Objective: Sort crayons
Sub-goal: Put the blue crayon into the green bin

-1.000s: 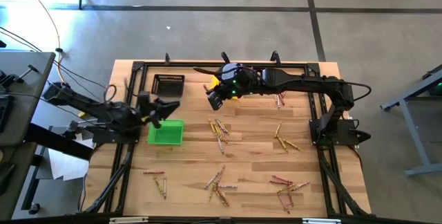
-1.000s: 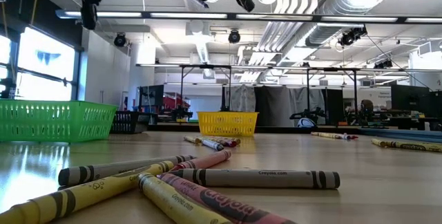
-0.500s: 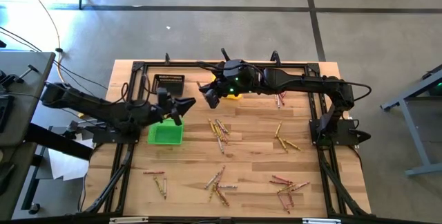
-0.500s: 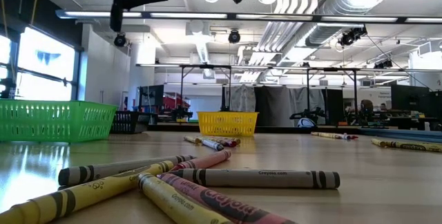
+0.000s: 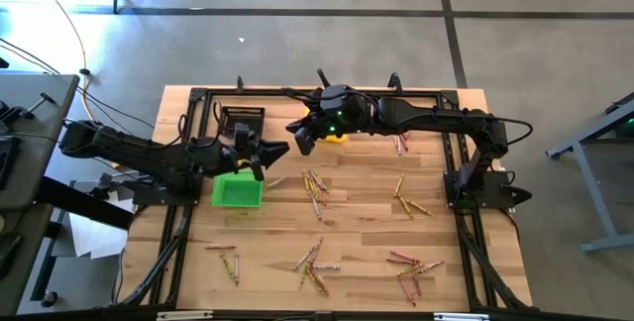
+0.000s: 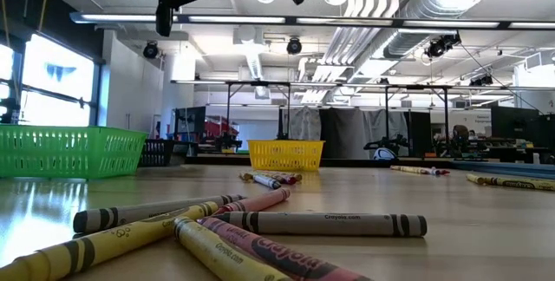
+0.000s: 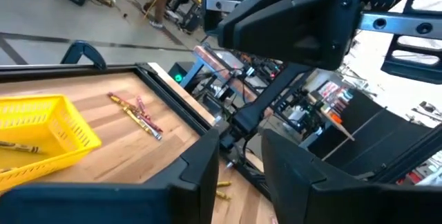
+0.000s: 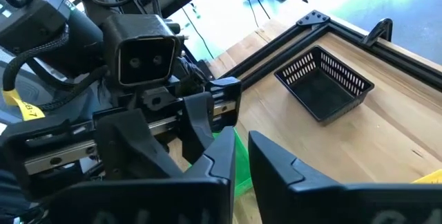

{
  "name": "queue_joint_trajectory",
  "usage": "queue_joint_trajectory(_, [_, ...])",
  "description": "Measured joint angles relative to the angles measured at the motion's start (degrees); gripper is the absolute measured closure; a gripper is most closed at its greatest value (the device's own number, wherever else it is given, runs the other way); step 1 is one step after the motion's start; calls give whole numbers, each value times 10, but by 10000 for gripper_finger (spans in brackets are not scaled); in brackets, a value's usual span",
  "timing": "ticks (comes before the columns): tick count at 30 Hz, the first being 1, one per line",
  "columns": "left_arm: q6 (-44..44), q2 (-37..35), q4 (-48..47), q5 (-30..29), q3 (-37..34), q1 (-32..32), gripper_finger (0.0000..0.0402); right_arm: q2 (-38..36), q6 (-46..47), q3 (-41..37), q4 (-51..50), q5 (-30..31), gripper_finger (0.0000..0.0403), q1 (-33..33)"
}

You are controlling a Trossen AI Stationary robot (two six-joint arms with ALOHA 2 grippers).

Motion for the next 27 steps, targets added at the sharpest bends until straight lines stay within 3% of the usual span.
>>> queue_joint_trajectory(7, [-4, -6, -16, 19, 0, 0, 293, 0, 4, 0, -109, 1, 386, -1])
queue_joint_trajectory(13, [-46, -48, -129, 59, 0, 16, 308, 11, 29, 0, -262, 21, 386, 0])
queue_joint_trajectory(22, [-42, -145, -368, 160, 0, 58, 323, 96, 55, 0, -280, -37, 386, 20])
queue_joint_trajectory(27, [-10, -149, -466, 239, 0, 76, 325, 127, 72, -1, -303, -65, 386, 21])
